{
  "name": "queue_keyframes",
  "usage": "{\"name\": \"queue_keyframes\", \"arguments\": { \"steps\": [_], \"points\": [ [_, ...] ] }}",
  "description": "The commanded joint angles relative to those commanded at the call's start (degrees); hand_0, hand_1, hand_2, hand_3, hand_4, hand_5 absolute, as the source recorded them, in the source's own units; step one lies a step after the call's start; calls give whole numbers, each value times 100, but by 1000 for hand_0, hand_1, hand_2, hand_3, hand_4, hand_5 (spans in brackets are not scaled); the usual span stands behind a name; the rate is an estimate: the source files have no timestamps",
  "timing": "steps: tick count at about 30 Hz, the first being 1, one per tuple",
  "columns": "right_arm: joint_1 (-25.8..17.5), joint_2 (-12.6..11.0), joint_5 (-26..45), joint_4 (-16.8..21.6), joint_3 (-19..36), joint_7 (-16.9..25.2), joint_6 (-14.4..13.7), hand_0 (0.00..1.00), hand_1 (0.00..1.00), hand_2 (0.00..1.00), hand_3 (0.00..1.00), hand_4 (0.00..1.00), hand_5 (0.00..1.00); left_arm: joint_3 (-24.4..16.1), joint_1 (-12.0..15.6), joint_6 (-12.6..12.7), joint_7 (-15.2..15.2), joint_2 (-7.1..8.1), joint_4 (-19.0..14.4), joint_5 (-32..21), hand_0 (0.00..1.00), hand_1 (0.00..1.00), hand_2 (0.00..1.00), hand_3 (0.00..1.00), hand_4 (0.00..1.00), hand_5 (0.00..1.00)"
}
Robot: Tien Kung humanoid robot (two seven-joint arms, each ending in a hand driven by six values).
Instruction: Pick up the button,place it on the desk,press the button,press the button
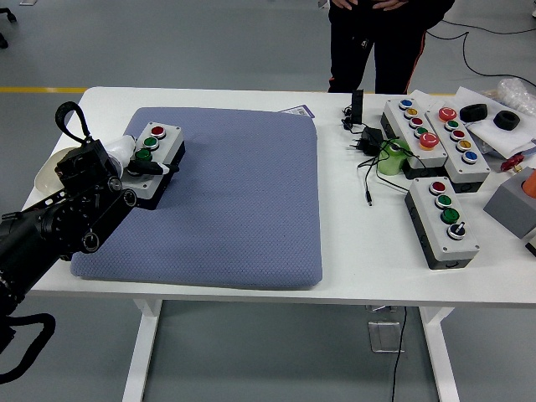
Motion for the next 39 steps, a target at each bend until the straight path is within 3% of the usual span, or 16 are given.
{"name": "queue_keyframes", "arguments": {
  "steps": [3,4,9,10,15,16,21,22,27,28,39],
  "points": [
    [0,-2,16,0,-25,9,-13,813,792,798,638,298,233,71,-30,37,126,-64,112,-32,892,993,998,998,998,518],
    [-1,-4,21,0,-31,12,-16,813,793,794,639,298,232,95,-37,54,160,-75,139,-21,768,920,973,998,991,270],
    [0,-9,46,0,-57,22,-34,813,793,794,639,298,232,211,-76,173,291,-104,260,146,768,920,973,998,991,270],
    [-1,-10,48,0,-61,22,-36,812,793,792,636,297,235,231,-77,208,316,-103,261,171,565,753,834,914,902,135],
    [-2,-14,81,0,-96,36,-54,812,793,792,636,297,235,314,-76,408,374,-91,262,310,565,753,834,914,902,135],
    [-3,-15,85,0,-100,39,-59,812,792,787,635,297,235,331,-74,431,374,-87,265,323,502,488,530,687,785,2],
    [-1,-17,110,0,-123,51,-81,812,792,787,635,297,235,378,-65,541,321,-78,316,434,502,488,530,687,785,2],
    [-2,-17,108,0,-120,55,-88,812,791,786,631,293,230,384,-58,591,295,-73,325,446,382,377,397,479,765,2],
    [-3,-17,141,0,-143,71,-113,812,791,786,631,293,230,398,-33,751,175,-30,319,595,382,377,397,479,765,2],
    [-4,-18,153,0,-151,74,-116,810,790,785,631,291,231,402,-28,770,142,-19,311,625,298,289,317,374,786,2],
    [-8,-18,219,0,-195,91,-133,812,789,784,630,292,230,470,29,1235,-690,218,135,963,266,260,289,337,765,2]
  ]
}}
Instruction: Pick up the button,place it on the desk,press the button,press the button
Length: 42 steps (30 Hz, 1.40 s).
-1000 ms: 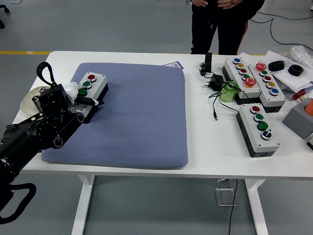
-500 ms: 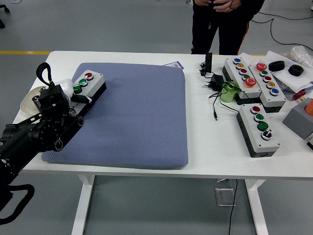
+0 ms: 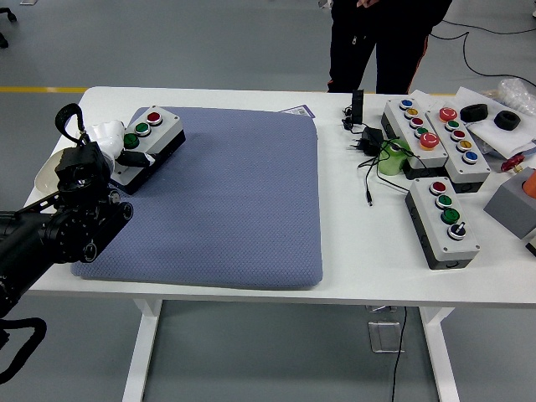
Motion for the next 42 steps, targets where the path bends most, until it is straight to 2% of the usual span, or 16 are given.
{"name": "queue_keyframes", "arguments": {
  "steps": [3,6,10,11,13,15,17,19,22,27,42],
  "points": [
    [3,-3,20,0,-18,5,-3,812,789,783,627,291,231,12,7,134,-512,114,-109,27,226,234,262,315,745,2],
    [8,-1,35,0,-20,7,-5,812,789,783,627,291,231,57,-12,58,-1155,244,-229,-54,226,234,262,315,745,2],
    [10,3,24,0,-9,1,-7,811,789,782,627,290,230,145,-108,-247,-2130,411,-326,28,221,213,243,303,733,2],
    [10,3,22,0,-8,0,-7,811,789,782,627,290,230,151,-121,-284,-2284,428,-335,31,221,213,243,303,733,2],
    [12,6,20,0,-2,-4,-9,810,788,782,628,287,228,142,-183,-549,-2823,516,-421,174,218,214,241,295,717,2],
    [13,6,21,0,0,-5,-10,810,788,782,628,287,228,177,-220,-705,-3172,574,-493,287,218,214,241,295,717,2],
    [13,8,25,0,2,-8,-12,810,788,782,628,287,228,429,-315,-947,-3642,737,-701,493,218,214,241,295,717,2],
    [14,8,22,0,5,-11,-12,810,788,782,628,287,228,644,-368,-1031,-3867,838,-829,568,218,214,241,295,717,2],
    [8,9,26,0,5,-14,-15,810,788,782,628,288,226,1230,-480,-1131,-4079,1073,-1125,568,228,220,249,296,722,2],
    [2,12,17,0,16,-22,-15,810,788,781,627,285,223,1699,-514,-1158,-4169,1243,-1375,581,229,226,253,301,719,2],
    [-20,23,5,0,27,-30,-17,810,787,780,627,283,220,1837,-305,-1040,-4224,1328,-1491,305,240,230,255,302,713,2]
  ]
}}
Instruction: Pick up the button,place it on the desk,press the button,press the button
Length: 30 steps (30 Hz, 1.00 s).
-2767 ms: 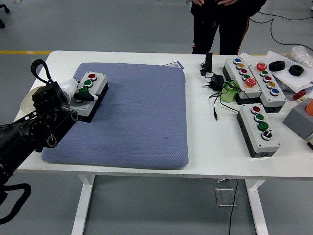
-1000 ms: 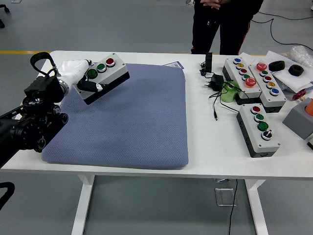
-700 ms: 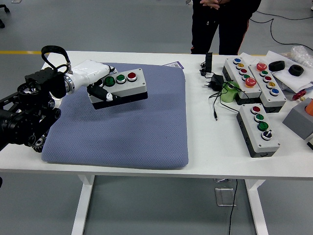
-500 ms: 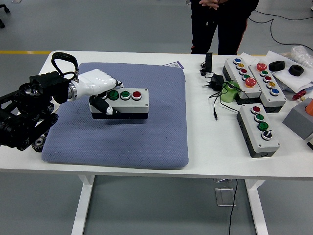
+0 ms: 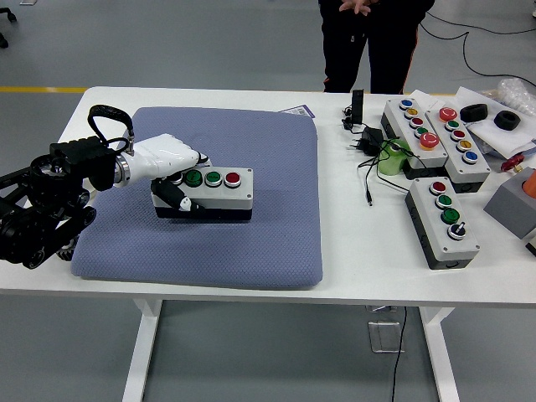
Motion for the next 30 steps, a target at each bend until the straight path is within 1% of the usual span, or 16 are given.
{"name": "queue_keyframes", "arguments": {
  "steps": [7,8,13,14,19,20,22,25,26,29,30],
  "points": [
    [-1,-4,11,0,-28,4,-3,810,787,780,627,281,218,13,34,38,3,1,30,42,243,233,257,303,704,2],
    [1,-5,12,0,-34,5,-3,809,787,780,626,282,218,6,39,44,4,2,34,57,287,299,332,377,701,2],
    [11,-7,35,0,-57,10,-5,809,787,780,626,282,218,0,55,-2,35,11,36,149,287,299,332,377,701,2],
    [14,-7,41,0,-63,11,-6,808,787,779,627,280,215,-3,61,-48,50,14,41,180,416,461,484,482,740,2],
    [29,-15,10,0,-76,3,-4,808,787,779,627,280,215,-41,81,-309,103,30,26,257,416,461,484,482,740,2],
    [29,-16,9,0,-76,4,-3,807,787,779,626,279,213,-51,88,-336,108,36,19,245,567,703,728,585,716,2],
    [30,-17,-7,0,-63,2,-2,807,787,779,626,279,213,-73,98,-382,115,45,14,224,567,703,728,585,716,2],
    [31,-20,-16,0,-58,1,1,807,787,779,626,279,213,-112,104,-566,120,63,10,215,567,703,728,585,716,2],
    [31,-22,-16,0,-62,2,3,806,787,778,625,279,212,-130,109,-642,111,73,3,197,850,883,858,711,880,19],
    [31,-25,-22,0,-62,4,6,806,787,778,625,279,212,-207,139,-779,105,99,-37,101,850,883,858,711,880,19],
    [30,-26,-33,0,-54,5,11,806,787,778,625,279,212,-293,167,-899,156,104,-89,146,850,883,858,711,880,19]
  ]
}}
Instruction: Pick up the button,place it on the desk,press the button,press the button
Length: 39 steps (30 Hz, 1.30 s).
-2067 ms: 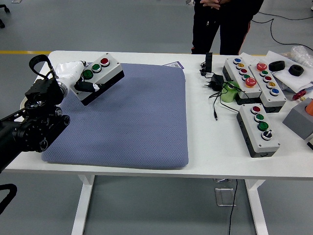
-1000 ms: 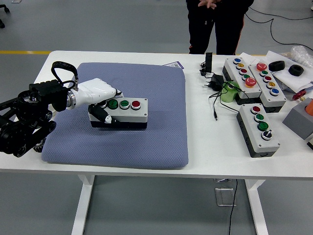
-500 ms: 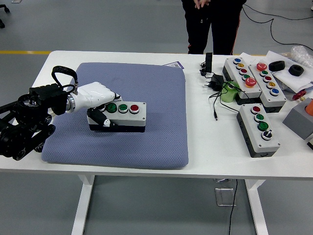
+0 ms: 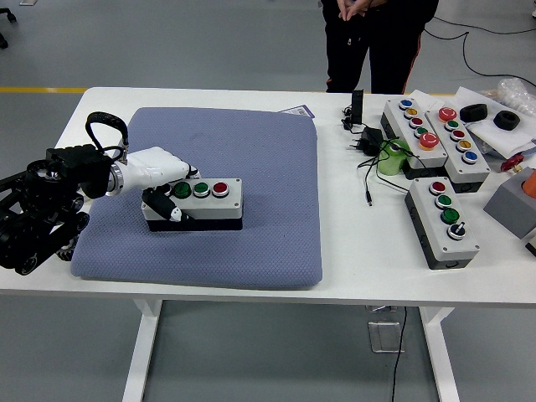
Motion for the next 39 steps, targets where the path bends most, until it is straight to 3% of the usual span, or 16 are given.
{"name": "queue_keyframes", "arguments": {
  "steps": [1,2,7,8,11,19,25,26,28,31,32,37,38,39],
  "points": [
    [0,-4,-29,0,10,1,9,806,787,778,625,279,212,-143,40,-201,79,-2,-68,131,850,883,858,711,880,19],
    [-1,-6,-34,0,2,5,13,806,786,778,626,273,206,-212,57,-310,116,-2,-100,190,998,998,998,893,923,94],
    [6,-11,-76,0,2,14,21,806,786,778,626,273,206,-614,148,-912,304,25,-274,317,998,998,998,893,923,94],
    [6,-10,-83,0,10,15,22,806,785,775,622,270,202,-706,175,-1049,336,49,-329,311,998,998,998,966,988,173],
    [7,-10,-93,0,22,14,22,806,785,775,622,270,202,-831,216,-1263,362,96,-417,265,998,998,998,966,988,173],
    [7,-5,-132,0,58,7,24,805,785,776,623,268,199,-1313,410,-1538,351,190,-772,317,998,998,998,995,998,205],
    [-5,-4,-112,0,68,22,18,805,785,776,622,267,197,-2303,627,-1815,436,336,-1559,254,998,998,998,998,998,208],
    [-8,-4,-104,0,68,24,18,805,784,777,622,267,197,-2453,635,-1836,502,353,-1700,235,998,998,998,985,912,99],
    [-10,-2,-107,0,76,23,17,805,784,777,622,267,197,-2628,628,-1814,649,378,-1911,191,998,998,998,985,912,99],
    [-15,7,-99,0,76,15,10,805,784,777,622,267,197,-2713,605,-1493,1258,403,-2337,197,998,998,998,985,912,99],
    [-17,10,-92,0,71,13,9,805,783,775,622,264,194,-2717,610,-1427,1396,401,-2421,192,583,678,702,902,616,2],
    [-22,23,-89,0,70,-4,4,805,783,775,622,264,194,-2687,654,-1399,1894,369,-2797,395,583,678,702,902,616,2],
    [-24,23,-88,0,67,-6,3,805,783,775,622,263,193,-2659,666,-1451,1937,370,-2866,460,341,274,296,863,657,2],
    [-26,23,-82,0,62,-6,2,805,783,775,622,263,193,-2640,676,-1497,1959,373,-2913,489,341,274,296,863,657,2]
  ]
}}
